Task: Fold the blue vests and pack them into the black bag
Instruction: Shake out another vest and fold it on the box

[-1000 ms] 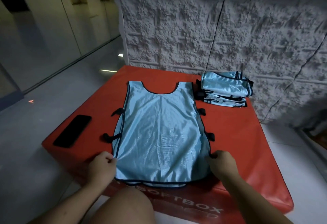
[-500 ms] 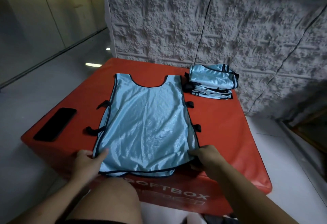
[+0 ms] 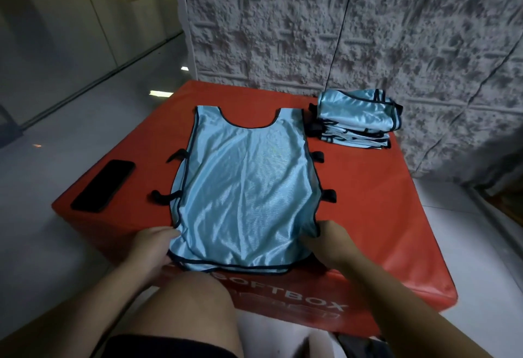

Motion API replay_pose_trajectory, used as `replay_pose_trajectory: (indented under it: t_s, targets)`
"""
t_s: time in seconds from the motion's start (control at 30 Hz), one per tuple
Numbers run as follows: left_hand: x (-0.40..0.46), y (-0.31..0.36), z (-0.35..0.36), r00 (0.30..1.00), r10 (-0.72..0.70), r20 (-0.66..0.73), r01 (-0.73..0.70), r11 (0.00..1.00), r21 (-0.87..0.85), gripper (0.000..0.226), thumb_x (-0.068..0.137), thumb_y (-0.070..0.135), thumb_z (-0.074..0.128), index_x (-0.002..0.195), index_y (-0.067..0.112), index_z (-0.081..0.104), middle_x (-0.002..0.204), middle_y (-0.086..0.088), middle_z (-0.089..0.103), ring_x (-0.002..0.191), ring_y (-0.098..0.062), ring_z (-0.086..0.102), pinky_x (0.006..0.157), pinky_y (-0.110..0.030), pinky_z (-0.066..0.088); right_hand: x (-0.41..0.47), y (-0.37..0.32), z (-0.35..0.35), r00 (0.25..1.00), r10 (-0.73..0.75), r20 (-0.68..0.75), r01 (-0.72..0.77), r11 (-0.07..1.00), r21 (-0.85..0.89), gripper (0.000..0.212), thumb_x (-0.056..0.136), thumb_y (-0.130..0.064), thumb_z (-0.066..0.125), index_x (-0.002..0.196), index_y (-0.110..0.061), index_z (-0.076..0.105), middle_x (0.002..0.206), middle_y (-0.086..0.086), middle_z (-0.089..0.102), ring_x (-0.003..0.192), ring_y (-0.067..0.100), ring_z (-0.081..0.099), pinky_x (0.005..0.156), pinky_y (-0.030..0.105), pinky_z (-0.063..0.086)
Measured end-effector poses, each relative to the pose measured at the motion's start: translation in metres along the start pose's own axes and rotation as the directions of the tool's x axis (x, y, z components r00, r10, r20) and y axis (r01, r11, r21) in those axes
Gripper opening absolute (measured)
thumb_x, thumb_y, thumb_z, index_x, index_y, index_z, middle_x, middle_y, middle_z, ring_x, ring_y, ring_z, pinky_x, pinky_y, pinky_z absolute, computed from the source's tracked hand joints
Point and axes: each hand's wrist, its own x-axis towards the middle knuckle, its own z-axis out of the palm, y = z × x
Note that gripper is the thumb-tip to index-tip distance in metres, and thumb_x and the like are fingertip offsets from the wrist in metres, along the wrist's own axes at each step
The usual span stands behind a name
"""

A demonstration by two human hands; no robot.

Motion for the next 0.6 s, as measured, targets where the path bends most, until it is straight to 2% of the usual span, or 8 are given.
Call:
replay_pose_trajectory:
  t_s: [0.1, 0.2, 0.27, 0.3, 0.37, 0.43, 0.5, 0.6]
  targets:
    - [-0.003, 0.002, 0.003, 0.999, -0.038, -0.012, 0.038, 0.998, -0.054, 0.016, 0.087, 0.000, 0.064, 0.099, -0.010, 0.069, 0.097, -0.030, 0.071, 0.079, -0.034, 0.068, 0.070, -0.041, 0.054, -0.004, -0.005, 0.004, 1.000, -0.007, -0.007, 0.006, 0.999, -0.047, 0.040, 0.089, -0.033, 0.067, 0.058, -0.016, 0.050, 0.051, -0.002, 0.050, 0.047, 0.011, 0.046, 0.043, 0.022, 0.030]
    - [-0.011, 0.010, 0.005, 0.998, -0.067, 0.011, 0.068, 0.996, -0.065, 0.015, 0.088, -0.003, 0.059, 0.096, -0.008, 0.070, 0.084, -0.021, 0.075, 0.075, -0.033, 0.069, 0.068, -0.040, 0.056, -0.006, -0.012, 0.009, 0.998, 0.054, -0.034, -0.046, 0.978, 0.201, 0.032, 0.088, -0.025, 0.069, 0.063, -0.008, 0.059, 0.049, 0.003, 0.056, 0.044, 0.022, 0.056, 0.043, 0.029, 0.043]
    - [-0.017, 0.016, 0.003, 0.993, -0.103, 0.052, 0.105, 0.994, -0.036, 0.017, 0.088, -0.002, 0.056, 0.099, -0.005, 0.070, 0.082, -0.017, 0.076, 0.076, -0.032, 0.069, 0.072, -0.042, 0.056, -0.010, -0.021, 0.011, 0.993, 0.119, -0.013, -0.100, 0.883, 0.459, 0.023, 0.089, -0.019, 0.071, 0.075, 0.000, 0.066, 0.056, 0.012, 0.062, 0.048, 0.030, 0.062, 0.045, 0.033, 0.050]
    - [-0.018, 0.019, 0.002, 0.989, -0.126, 0.077, 0.127, 0.992, -0.009, 0.021, 0.088, -0.001, 0.056, 0.103, -0.004, 0.070, 0.089, -0.017, 0.077, 0.079, -0.032, 0.069, 0.073, -0.041, 0.056, -0.012, -0.027, 0.012, 0.989, 0.143, 0.027, -0.133, 0.820, 0.556, 0.020, 0.090, -0.017, 0.072, 0.080, 0.000, 0.068, 0.058, 0.012, 0.063, 0.047, 0.028, 0.061, 0.045, 0.032, 0.050]
    - [-0.019, 0.023, -0.003, 0.980, -0.161, 0.116, 0.158, 0.987, 0.036, 0.026, 0.089, 0.003, 0.056, 0.111, -0.002, 0.069, 0.100, -0.019, 0.076, 0.081, -0.031, 0.069, 0.072, -0.040, 0.056, -0.013, -0.035, 0.012, 0.978, 0.166, 0.127, -0.208, 0.686, 0.697, 0.017, 0.092, -0.016, 0.072, 0.084, -0.001, 0.069, 0.053, 0.004, 0.060, 0.042, 0.017, 0.053, 0.043, 0.026, 0.042]
    - [-0.020, 0.027, -0.006, 0.978, -0.161, 0.130, 0.155, 0.986, 0.059, 0.025, 0.091, 0.005, 0.057, 0.112, 0.000, 0.069, 0.095, -0.015, 0.076, 0.080, -0.029, 0.070, 0.068, -0.038, 0.058, -0.011, -0.037, 0.012, 0.970, 0.152, 0.190, -0.243, 0.615, 0.750, 0.014, 0.095, -0.015, 0.069, 0.086, -0.004, 0.066, 0.050, 0.002, 0.052, 0.039, 0.014, 0.043, 0.041, 0.024, 0.032]
    - [-0.022, 0.031, -0.008, 0.982, -0.135, 0.132, 0.128, 0.990, 0.062, 0.022, 0.091, 0.005, 0.059, 0.110, 0.003, 0.071, 0.090, -0.012, 0.078, 0.082, -0.028, 0.071, 0.069, -0.037, 0.057, -0.009, -0.036, 0.013, 0.972, 0.128, 0.198, -0.232, 0.669, 0.706, 0.012, 0.096, -0.014, 0.066, 0.090, -0.004, 0.063, 0.049, 0.003, 0.044, 0.039, 0.015, 0.036, 0.041, 0.023, 0.026]
    - [-0.024, 0.036, -0.012, 0.983, -0.107, 0.150, 0.102, 0.994, 0.035, 0.020, 0.092, 0.006, 0.058, 0.107, 0.005, 0.071, 0.088, -0.009, 0.079, 0.083, -0.026, 0.072, 0.069, -0.037, 0.056, -0.008, -0.038, 0.018, 0.979, 0.067, 0.194, -0.164, 0.823, 0.544, 0.017, 0.094, -0.009, 0.068, 0.080, -0.006, 0.059, 0.039, -0.004, 0.042, 0.032, 0.011, 0.035, 0.036, 0.020, 0.027]
